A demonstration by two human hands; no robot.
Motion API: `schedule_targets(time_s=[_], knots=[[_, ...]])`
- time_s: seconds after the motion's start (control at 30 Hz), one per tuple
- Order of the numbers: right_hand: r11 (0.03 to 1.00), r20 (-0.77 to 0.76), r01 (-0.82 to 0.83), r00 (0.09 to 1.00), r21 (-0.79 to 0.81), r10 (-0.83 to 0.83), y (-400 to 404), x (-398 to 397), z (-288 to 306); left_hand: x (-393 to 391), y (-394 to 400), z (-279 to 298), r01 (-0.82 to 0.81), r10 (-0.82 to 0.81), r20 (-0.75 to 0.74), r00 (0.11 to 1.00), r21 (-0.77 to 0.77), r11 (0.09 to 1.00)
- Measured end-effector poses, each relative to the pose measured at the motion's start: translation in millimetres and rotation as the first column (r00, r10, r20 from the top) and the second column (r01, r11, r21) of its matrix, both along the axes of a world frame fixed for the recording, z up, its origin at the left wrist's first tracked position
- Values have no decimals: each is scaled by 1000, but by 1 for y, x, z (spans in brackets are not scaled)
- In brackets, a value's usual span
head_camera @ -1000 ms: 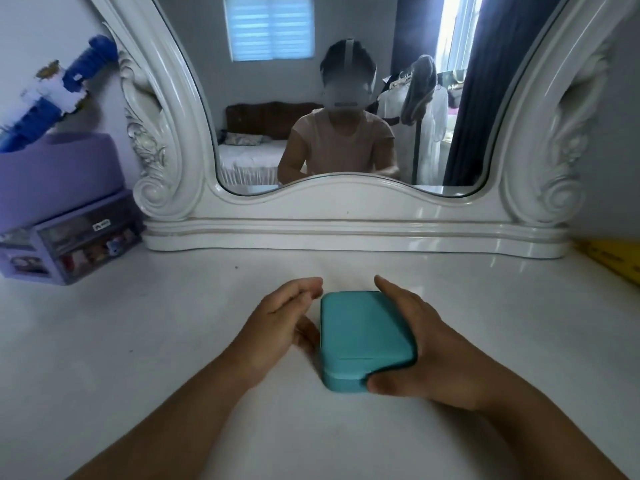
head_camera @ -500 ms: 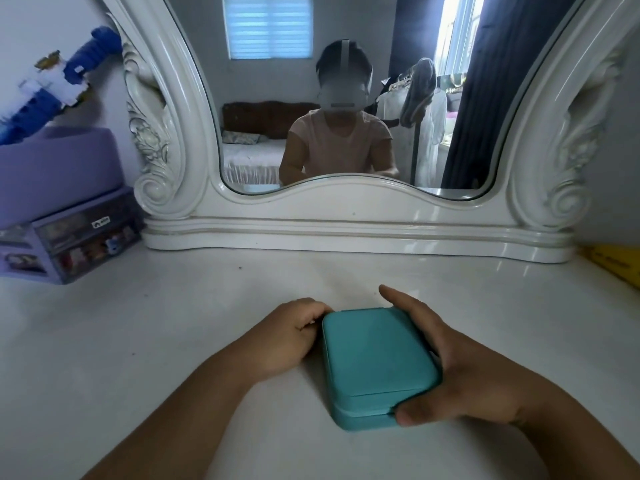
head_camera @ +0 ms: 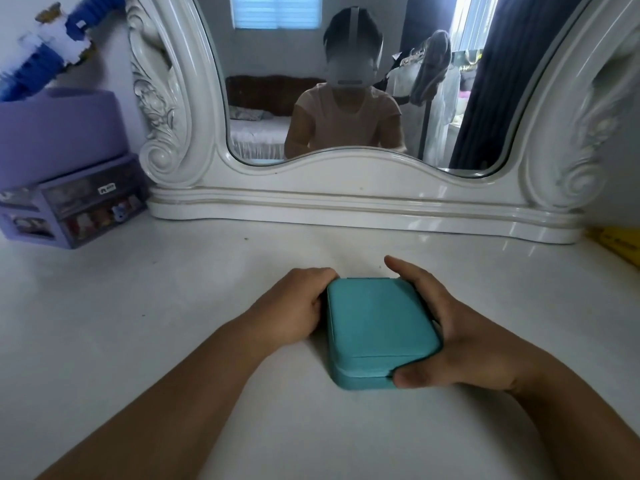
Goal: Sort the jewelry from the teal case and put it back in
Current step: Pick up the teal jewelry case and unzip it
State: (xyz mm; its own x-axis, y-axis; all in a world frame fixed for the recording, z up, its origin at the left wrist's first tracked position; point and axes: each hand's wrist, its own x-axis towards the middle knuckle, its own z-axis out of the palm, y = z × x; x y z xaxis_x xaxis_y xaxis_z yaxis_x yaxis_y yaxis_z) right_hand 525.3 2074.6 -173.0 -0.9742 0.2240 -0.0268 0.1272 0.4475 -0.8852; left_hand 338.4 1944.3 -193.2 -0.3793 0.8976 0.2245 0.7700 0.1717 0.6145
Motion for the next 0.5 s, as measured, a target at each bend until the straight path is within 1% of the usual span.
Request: schedule_targets(time_s=[0.07, 0.1, 0.17, 0.23, 0.3, 0.37, 0.43, 0.5], knots=[[1000, -14, 1, 1000, 10, -1, 0, 0, 0, 0, 0, 1, -45, 42, 51, 998, 53, 998], [1000, -19, -2, 1000, 6, 3, 1, 0, 0, 0, -1, 2, -72, 64, 105, 992, 70, 995], [1000, -29, -16, 999, -17, 16, 1, 1, 0, 0, -3, 6, -96, 74, 272, 960, 69, 993], [999, -35, -36, 999, -29, 35, 2, 1, 1, -1, -5, 10, -74, 50, 449, 892, 36, 997], [998, -43, -49, 998, -45, 47, 2, 2, 1, -1, -7, 13, -54, 33, 577, 816, 20, 998], [996, -52, -46, 998, -73, 42, 2, 3, 2, -3, -6, 15, -54, 10, 687, 726, 43, 998], [996, -60, -46, 997, -81, 41, 2, 3, 3, -4, -6, 16, -66, 1, 746, 666, 58, 996], [997, -57, -49, 997, -67, 45, 2, 3, 3, -5, -5, 17, -111, 20, 752, 658, 71, 991]])
